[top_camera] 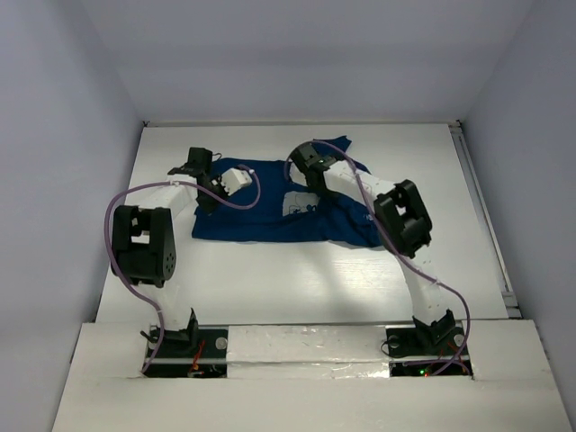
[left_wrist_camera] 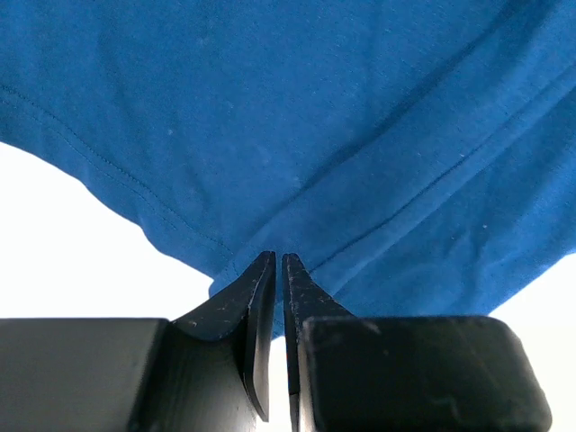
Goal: Fold and stack the t-shirts
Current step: Fold the flattened tshirt in 1/3 of the way
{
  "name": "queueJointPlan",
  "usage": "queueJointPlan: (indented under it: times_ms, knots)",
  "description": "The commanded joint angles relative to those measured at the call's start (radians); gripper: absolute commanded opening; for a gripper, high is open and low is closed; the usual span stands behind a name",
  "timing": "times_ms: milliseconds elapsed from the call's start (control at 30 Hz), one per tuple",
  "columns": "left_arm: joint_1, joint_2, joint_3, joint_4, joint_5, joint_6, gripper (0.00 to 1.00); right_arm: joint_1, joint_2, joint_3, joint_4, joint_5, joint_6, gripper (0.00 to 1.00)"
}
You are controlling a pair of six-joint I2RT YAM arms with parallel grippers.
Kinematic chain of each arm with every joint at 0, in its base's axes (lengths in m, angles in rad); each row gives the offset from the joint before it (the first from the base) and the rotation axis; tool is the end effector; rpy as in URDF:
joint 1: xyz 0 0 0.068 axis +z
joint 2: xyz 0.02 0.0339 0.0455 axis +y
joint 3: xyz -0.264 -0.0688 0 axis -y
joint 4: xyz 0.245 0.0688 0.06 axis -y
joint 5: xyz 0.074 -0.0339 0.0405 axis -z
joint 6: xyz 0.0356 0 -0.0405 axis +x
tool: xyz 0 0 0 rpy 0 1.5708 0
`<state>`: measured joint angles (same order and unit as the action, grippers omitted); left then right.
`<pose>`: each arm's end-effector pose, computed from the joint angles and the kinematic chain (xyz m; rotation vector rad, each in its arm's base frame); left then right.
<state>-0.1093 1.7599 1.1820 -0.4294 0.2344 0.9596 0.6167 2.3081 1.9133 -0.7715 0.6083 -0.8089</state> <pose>0.3626 -0.0481 0.1974 1.3656 2.1375 0.0307 0.4093 0.2653 0.1752 -1.6139 2.1295 -0.8856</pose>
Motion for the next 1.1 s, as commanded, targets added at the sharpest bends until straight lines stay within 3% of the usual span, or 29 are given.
queueJointPlan:
  times_ms: [0,300,367,567,1067]
  knots:
    - [0.008,-0.088,-0.036,-0.011,0.028,-0.007,0.07,0.002,-0.206,-0.136,-0.052,-0.038,0.076,0.41]
    - [0.008,-0.146,-0.053,-0.023,0.059,-0.028,0.07,0.002,-0.478,-0.445,-0.063,-0.295,0.163,0.42]
    - [0.008,-0.161,-0.058,-0.034,0.071,-0.032,0.07,0.002,-0.489,-0.494,-0.081,-0.396,0.175,0.42]
    - [0.008,-0.207,-0.087,-0.042,0.080,-0.039,0.07,0.002,-0.457,-0.530,-0.104,-0.511,0.198,0.44]
    - [0.008,-0.249,-0.133,-0.035,0.083,-0.045,0.07,-0.018,-0.391,-0.499,-0.061,-0.363,0.232,0.46]
